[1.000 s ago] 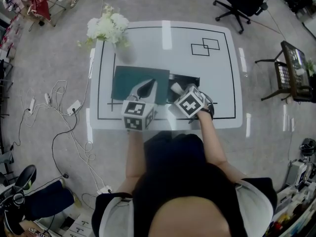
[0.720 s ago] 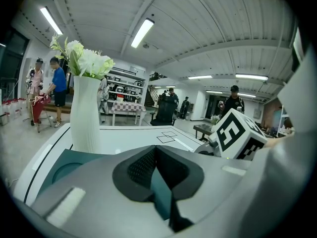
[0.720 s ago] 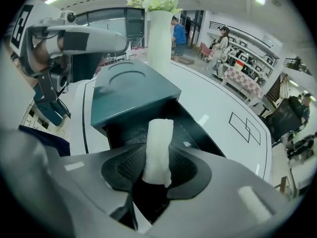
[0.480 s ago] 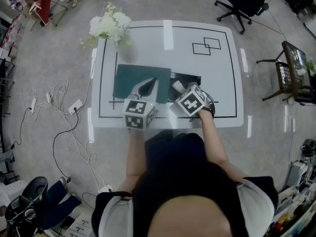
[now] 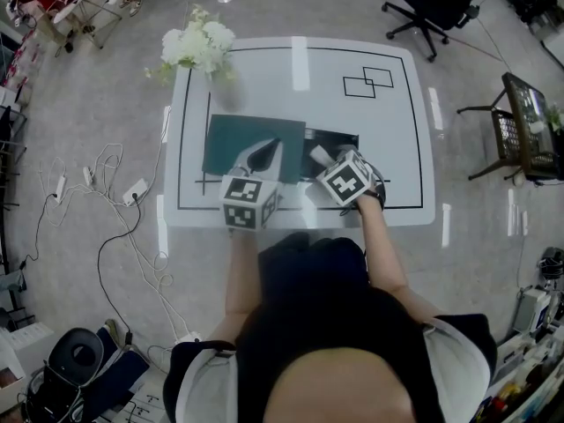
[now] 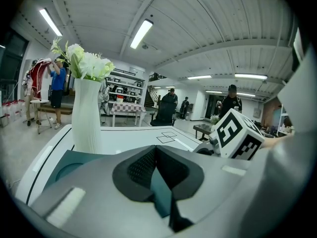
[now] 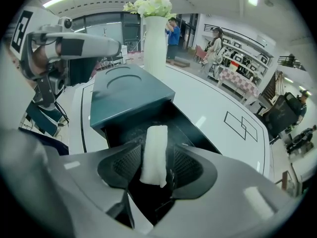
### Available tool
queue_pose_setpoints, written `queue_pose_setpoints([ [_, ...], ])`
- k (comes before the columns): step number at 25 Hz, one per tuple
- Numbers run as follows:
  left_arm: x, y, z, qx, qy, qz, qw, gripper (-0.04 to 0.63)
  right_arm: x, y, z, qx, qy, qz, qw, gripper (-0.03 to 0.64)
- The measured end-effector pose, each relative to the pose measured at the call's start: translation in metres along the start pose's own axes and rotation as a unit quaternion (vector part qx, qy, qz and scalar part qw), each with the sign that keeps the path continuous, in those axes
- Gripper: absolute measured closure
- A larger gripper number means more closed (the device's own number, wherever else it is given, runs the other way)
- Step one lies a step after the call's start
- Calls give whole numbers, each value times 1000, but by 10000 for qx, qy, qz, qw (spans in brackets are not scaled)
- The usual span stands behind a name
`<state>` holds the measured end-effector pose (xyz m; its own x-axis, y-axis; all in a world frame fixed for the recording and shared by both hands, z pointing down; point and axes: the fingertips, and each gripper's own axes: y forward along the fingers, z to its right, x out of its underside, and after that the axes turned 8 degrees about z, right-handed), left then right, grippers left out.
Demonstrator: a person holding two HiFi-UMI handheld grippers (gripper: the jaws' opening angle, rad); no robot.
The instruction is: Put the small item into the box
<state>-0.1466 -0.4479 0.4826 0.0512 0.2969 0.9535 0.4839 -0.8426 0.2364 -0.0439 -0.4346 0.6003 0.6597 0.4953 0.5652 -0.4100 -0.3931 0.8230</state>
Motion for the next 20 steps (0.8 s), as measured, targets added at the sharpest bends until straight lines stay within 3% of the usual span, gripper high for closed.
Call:
queue_pose_setpoints([
  [20, 0, -10, 12, -13, 110, 31, 9999, 586, -3, -25, 2, 63, 168, 530, 9984, 376],
])
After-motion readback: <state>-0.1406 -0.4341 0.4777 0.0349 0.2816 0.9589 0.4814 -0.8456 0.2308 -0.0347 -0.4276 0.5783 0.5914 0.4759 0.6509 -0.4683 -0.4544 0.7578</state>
